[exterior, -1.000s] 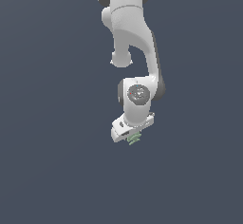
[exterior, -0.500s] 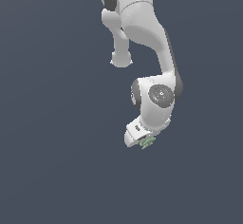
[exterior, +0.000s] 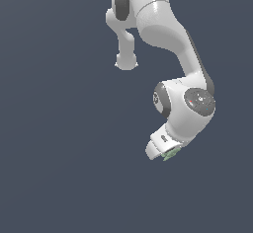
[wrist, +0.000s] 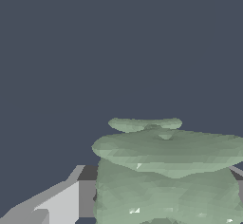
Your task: Pick up the object and move it to a goal position.
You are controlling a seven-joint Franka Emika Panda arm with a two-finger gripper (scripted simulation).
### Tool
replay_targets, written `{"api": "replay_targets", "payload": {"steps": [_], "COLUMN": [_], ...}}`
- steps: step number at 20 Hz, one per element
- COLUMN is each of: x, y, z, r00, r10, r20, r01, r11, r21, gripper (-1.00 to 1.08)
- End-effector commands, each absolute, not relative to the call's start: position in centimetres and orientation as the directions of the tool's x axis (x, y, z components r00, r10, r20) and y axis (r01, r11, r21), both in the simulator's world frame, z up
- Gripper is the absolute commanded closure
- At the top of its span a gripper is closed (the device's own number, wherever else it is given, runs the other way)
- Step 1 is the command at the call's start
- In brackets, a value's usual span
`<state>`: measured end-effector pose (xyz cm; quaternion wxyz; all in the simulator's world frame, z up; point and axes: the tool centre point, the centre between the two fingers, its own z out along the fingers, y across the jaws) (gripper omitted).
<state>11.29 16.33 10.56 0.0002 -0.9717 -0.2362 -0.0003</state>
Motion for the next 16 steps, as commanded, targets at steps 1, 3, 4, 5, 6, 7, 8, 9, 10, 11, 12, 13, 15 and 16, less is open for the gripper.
{"api": "replay_targets", "payload": {"steps": [1,3,4,5,6,7,8,9,10,11,12,13,15,16], "x": [11.9,12.2,12.4,12.5,12.6,12.7,12.8,12.9,13.0,13.0,13.1,13.1,13.1,13.1], "y": [17.2,17.8,18.0,18.3,18.5,18.6,18.8,18.9,19.0,19.1,19.1,19.1,19.2,19.2], "z": [11.1,11.3,11.4,11.5,11.6,11.7,11.8,11.9,11.9,11.9,12.0,12.0,12.0,12.0], "r00": [0.889,0.889,0.889,0.889,0.889,0.889,0.889,0.889,0.889,0.889,0.889,0.889,0.889,0.889], "r10": [0.458,0.458,0.458,0.459,0.459,0.459,0.459,0.459,0.459,0.459,0.459,0.459,0.459,0.459], "r20": [0.0,0.0,0.0,0.0,0.0,0.0,0.0,0.0,0.0,0.0,0.0,0.0,0.0,0.0], "r01": [0.458,0.458,0.458,0.459,0.459,0.459,0.459,0.459,0.459,0.459,0.459,0.459,0.459,0.459], "r11": [-0.889,-0.889,-0.889,-0.889,-0.889,-0.889,-0.889,-0.889,-0.889,-0.889,-0.889,-0.889,-0.889,-0.889], "r21": [0.0,0.0,0.0,0.0,0.0,0.0,0.0,0.0,0.0,0.0,0.0,0.0,0.0,0.0], "gripper": [1.08,1.08,1.08,1.08,1.08,1.08,1.08,1.08,1.08,1.08,1.08,1.08,1.08,1.08]}}
